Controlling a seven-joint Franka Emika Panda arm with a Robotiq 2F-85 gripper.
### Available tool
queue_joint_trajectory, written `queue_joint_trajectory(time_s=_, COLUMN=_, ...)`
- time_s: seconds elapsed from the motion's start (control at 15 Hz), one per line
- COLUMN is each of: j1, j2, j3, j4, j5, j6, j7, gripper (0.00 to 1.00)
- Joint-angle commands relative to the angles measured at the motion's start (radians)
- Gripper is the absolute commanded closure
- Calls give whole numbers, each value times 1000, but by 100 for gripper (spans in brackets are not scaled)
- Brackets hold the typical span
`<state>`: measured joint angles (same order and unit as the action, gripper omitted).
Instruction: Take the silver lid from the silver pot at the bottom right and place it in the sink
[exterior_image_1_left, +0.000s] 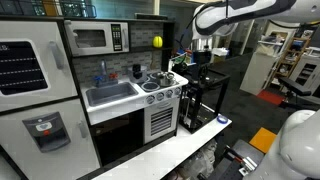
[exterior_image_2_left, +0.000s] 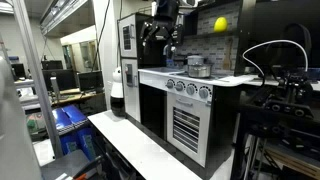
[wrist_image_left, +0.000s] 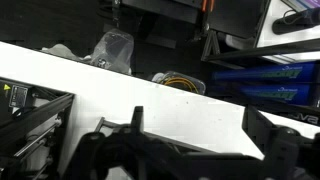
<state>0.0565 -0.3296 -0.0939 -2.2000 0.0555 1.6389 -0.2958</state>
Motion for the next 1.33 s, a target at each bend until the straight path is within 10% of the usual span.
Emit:
queue_joint_trajectory(time_s=0.0, j1=-15, j2=1, j3=13, j4=2, j5=4, j6=-2, j7=-3, gripper=0)
queue_joint_trajectory(time_s=0.67, j1=-62, j2=94, j3=-2, j4=87, j5=-27, j6=107, j7=88, gripper=0)
queue_joint_trajectory(time_s=1.27, j1=-64, j2=367, j3=36, j4=442, j5=-96, j6=194, j7=227, gripper=0)
